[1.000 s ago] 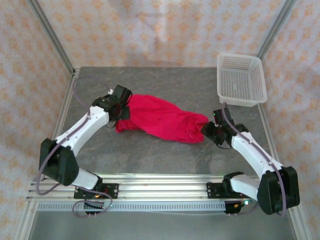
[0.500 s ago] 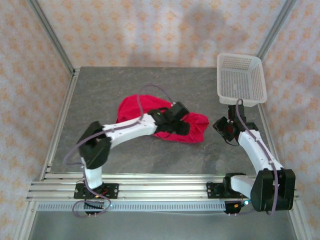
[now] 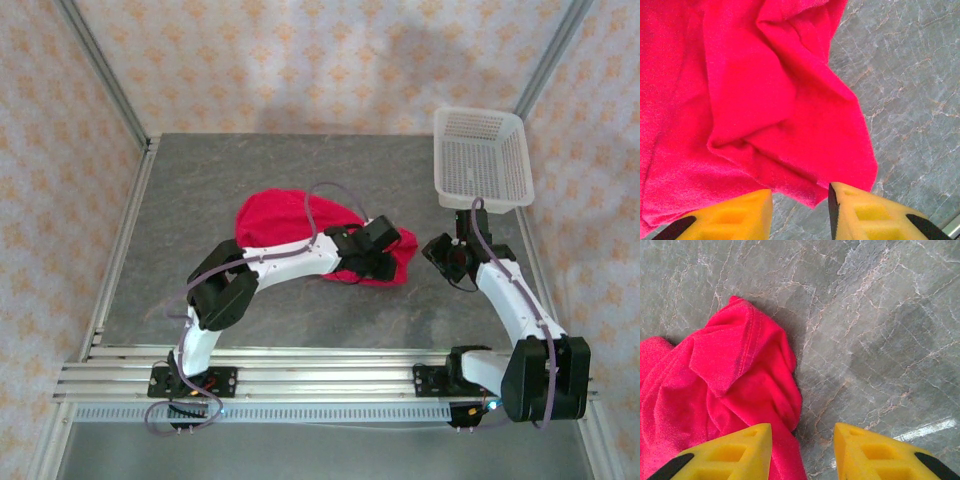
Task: Fold the inside-out t-shirt
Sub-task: Turn the T-shirt inside out at the center of the table, then flatten out the T-shirt at the center of the table.
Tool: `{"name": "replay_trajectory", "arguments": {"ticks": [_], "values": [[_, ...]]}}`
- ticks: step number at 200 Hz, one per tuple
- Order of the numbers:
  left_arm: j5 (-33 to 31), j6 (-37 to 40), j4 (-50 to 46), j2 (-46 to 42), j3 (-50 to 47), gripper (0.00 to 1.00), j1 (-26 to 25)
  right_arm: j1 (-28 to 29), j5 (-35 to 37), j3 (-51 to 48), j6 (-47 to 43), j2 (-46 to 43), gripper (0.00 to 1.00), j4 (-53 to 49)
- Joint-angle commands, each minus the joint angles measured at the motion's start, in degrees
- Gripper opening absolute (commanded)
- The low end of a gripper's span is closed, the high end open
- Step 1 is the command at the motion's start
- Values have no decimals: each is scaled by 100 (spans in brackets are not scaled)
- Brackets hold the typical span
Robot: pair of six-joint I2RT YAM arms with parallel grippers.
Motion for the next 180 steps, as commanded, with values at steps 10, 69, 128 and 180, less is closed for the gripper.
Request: {"name": "replay_trajectory", "arguments": {"ticks": [10, 69, 128, 180], "values": [[-21, -103, -99, 217, 256, 33, -40, -17, -97, -32, -28, 14, 37, 75], [-102, -58, -217, 401, 355, 28, -122, -18, -154, -36, -26, 48, 37, 116], [-349, 120, -596, 142, 572, 0, -97, 82, -629, -41, 228, 337, 37, 580], [-343, 185, -790, -549, 863, 0, 51, 709, -716, 102, 591, 1465, 37, 1528]]}}
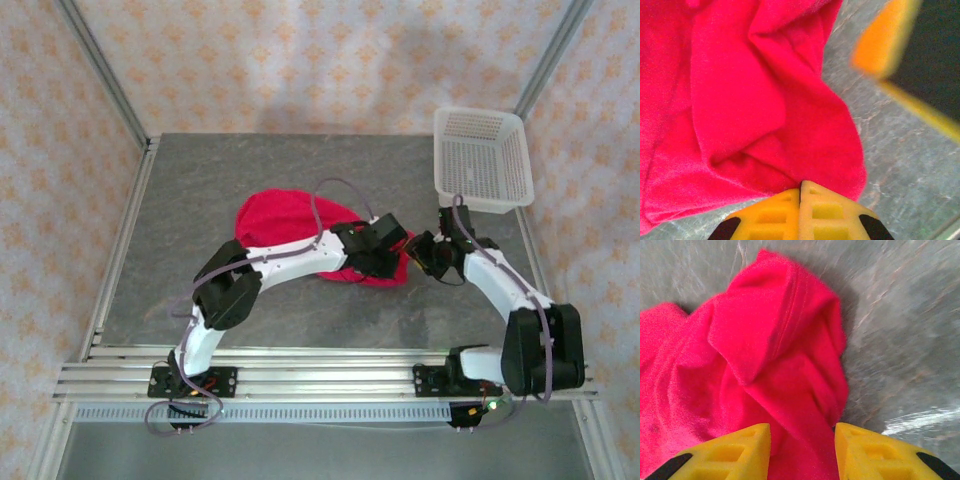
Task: Fold the inside-out t-shirt
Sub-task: Flatten out the T-shirt at the center of the table.
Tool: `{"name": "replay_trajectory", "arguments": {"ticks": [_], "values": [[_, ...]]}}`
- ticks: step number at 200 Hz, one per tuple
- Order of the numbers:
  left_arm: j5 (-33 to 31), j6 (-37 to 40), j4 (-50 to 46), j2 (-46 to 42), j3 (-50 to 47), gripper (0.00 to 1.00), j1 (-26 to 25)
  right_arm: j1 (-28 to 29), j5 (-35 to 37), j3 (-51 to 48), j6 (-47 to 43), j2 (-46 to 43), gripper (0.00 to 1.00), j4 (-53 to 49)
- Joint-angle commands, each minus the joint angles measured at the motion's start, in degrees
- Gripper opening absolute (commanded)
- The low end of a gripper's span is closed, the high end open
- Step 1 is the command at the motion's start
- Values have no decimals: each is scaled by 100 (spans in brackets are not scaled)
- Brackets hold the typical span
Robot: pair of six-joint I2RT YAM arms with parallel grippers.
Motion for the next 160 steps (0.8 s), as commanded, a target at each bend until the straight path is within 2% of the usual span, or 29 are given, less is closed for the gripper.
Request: {"name": "replay_trajectory", "arguments": {"ticks": [1, 27, 55, 86, 126, 146, 152, 160], "values": [[-159, 114, -245, -662, 285, 0, 109, 120, -71, 99, 274, 538, 37, 711], [-75, 159, -302, -1147, 348, 0, 274, 112, 122, 358, 360, 1449, 0, 1087], [-18, 159, -206, -1827, 81, 0, 684, 112, 498, 587, 352, 2058, 0, 1099], [-59, 116, 84, -2482, -641, 0, 1315, 112, 745, 509, 264, 1914, 0, 956], [453, 126, 264, -2078, -879, 0, 1473, 112, 749, 752, -60, 1369, 0, 359], [167, 271, 45, -2062, -1106, 0, 1558, 112, 796, 894, -263, 965, 28, -86], [102, 305, -20, -2130, -1244, 6, 1636, 110, 877, 921, -326, 829, 36, -244], [35, 296, -56, -2280, -1527, 13, 1804, 108, 993, 939, -429, 650, 40, -417]]}}
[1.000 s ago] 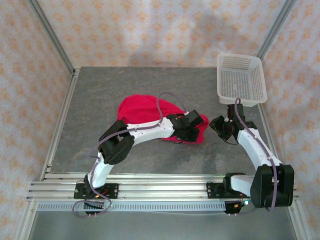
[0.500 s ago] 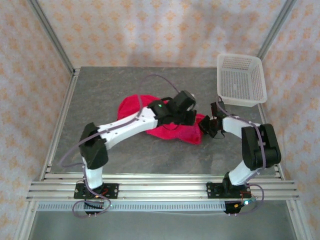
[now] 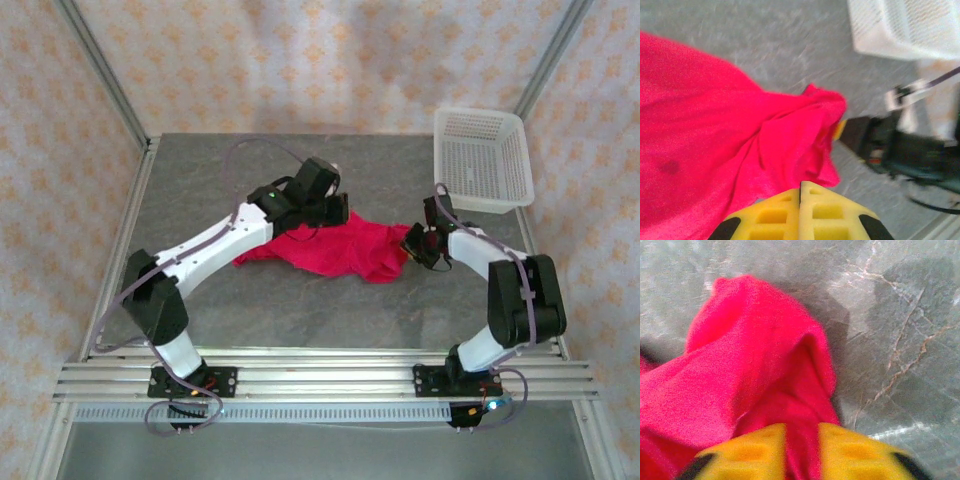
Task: Fold the inside-out t-shirt
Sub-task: Flatten out the T-shirt at the center of the table.
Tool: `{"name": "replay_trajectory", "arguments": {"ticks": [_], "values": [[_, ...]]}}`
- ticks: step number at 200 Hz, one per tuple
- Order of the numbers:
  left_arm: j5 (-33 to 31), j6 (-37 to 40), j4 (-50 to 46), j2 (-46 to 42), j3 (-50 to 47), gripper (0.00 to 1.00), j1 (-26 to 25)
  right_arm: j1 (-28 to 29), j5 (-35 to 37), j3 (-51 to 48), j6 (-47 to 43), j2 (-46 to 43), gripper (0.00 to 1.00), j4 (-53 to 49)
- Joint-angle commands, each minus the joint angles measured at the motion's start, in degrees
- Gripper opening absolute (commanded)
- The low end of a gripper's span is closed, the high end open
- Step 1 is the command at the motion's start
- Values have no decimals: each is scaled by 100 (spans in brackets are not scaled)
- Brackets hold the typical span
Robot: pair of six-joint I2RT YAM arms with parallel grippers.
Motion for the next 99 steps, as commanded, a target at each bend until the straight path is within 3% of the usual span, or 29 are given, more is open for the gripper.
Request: {"name": "replay_trajectory", "arguments": {"ticks": [1, 19, 37, 58, 99], "values": [[-172, 162, -266, -248, -525, 14, 306, -3, 403, 255, -392, -608, 41, -735], [-177, 114, -143, -783, -1343, 32, 813, -1, 561, 191, -543, -997, 43, -999], [-133, 149, -104, -1278, -2033, 43, 1417, 48, 319, 50, -621, -1295, 44, -986], [-60, 278, -95, -1674, -2624, 44, 2073, 346, 25, -40, -630, -1337, 48, -879], [-31, 463, -62, -1845, -3297, 43, 2918, 946, 296, 23, -613, -697, 51, -809]]}}
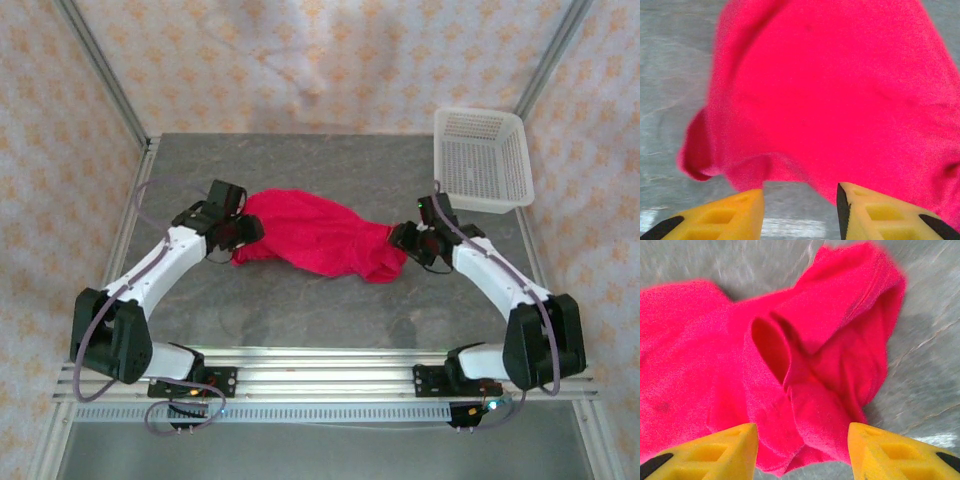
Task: Fold the inside-out t-shirt
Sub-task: Flatten out the T-shirt at the center of the table.
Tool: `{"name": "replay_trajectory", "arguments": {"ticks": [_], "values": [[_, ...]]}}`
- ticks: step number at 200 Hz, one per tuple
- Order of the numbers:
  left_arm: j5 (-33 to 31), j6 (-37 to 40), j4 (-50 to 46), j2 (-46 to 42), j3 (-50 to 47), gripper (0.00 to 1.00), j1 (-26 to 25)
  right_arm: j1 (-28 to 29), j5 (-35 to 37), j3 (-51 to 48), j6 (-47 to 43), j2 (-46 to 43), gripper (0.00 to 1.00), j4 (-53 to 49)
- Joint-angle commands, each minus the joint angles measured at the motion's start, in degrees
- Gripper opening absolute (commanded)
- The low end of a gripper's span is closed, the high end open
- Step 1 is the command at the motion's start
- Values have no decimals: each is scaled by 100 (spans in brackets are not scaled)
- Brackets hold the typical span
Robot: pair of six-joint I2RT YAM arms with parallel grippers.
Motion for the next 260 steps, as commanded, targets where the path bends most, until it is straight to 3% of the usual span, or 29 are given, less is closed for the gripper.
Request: {"name": "replay_trajectory", "arguments": {"ticks": [1, 52, 130, 175, 194, 200, 206, 231, 260], "values": [[9, 225, 18, 4, -339, 43, 280, 193, 156, -50, -93, 350, 51, -135], [146, 126, 356, -31, -1019, 34, 885, 255, 381, -26, -174, 574, 51, -195], [252, 13, 1078, 676, -1143, 32, 926, 281, 250, 89, -154, 723, 51, -195], [25, 21, 1111, 964, -1011, 19, 943, 303, 187, 207, -172, 849, 51, -235], [-120, 49, 1001, 833, -957, 8, 947, 312, 198, 206, -176, 936, 51, -189], [-159, 69, 959, 804, -929, 0, 949, 312, 189, 196, -172, 973, 51, -163], [-205, 76, 889, 778, -887, 0, 952, 304, 183, 196, -172, 1018, 50, -131], [-279, 132, 614, 571, -680, 0, 952, 314, 177, 262, -145, 1168, 38, -37], [-430, 248, 89, 101, -198, 0, 976, 310, 293, 638, -177, 1121, 6, -298]]}}
